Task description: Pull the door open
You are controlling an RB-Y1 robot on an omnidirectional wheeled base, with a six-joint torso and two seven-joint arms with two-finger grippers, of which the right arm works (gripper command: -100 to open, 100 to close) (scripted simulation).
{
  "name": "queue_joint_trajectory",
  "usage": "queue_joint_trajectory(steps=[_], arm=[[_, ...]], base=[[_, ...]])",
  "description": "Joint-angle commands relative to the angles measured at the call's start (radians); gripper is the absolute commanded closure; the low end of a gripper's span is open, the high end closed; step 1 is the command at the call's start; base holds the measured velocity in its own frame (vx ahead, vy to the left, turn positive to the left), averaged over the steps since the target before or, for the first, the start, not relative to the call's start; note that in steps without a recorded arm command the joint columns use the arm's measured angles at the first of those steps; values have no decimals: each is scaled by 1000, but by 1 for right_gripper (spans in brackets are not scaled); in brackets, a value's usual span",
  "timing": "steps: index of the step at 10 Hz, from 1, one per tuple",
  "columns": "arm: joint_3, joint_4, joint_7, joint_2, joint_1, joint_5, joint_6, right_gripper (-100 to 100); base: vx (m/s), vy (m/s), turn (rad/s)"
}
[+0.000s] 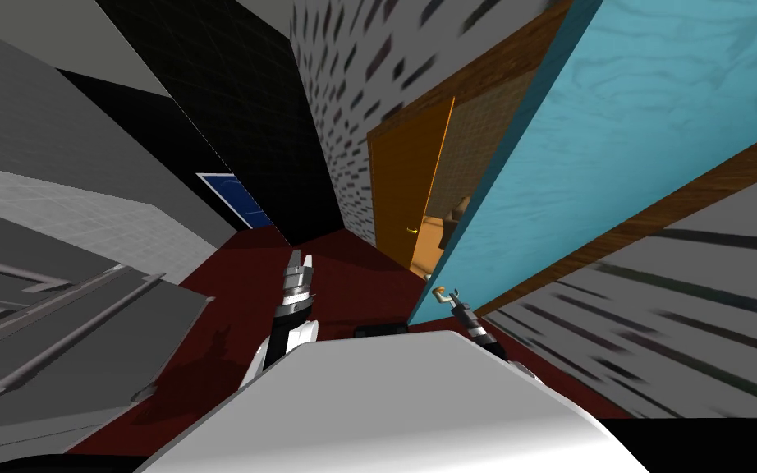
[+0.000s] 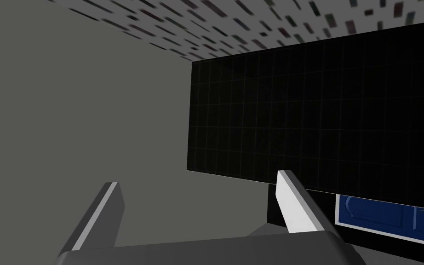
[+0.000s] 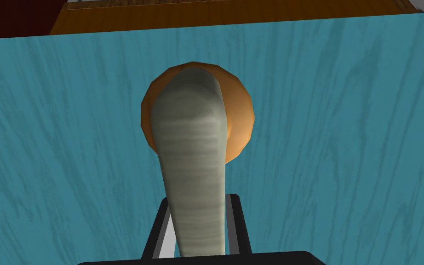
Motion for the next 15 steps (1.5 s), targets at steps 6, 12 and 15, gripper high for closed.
queue_joint_trajectory(steps=[6, 12, 15], arm=[[84, 45, 23, 6, -71, -47, 11, 100], [158, 33, 42, 6, -112, -99, 56, 100], [186, 28, 49, 5, -127, -119, 73, 100]], base=[[-95, -27, 47], [-118, -41, 40], [-129, -50, 42]])
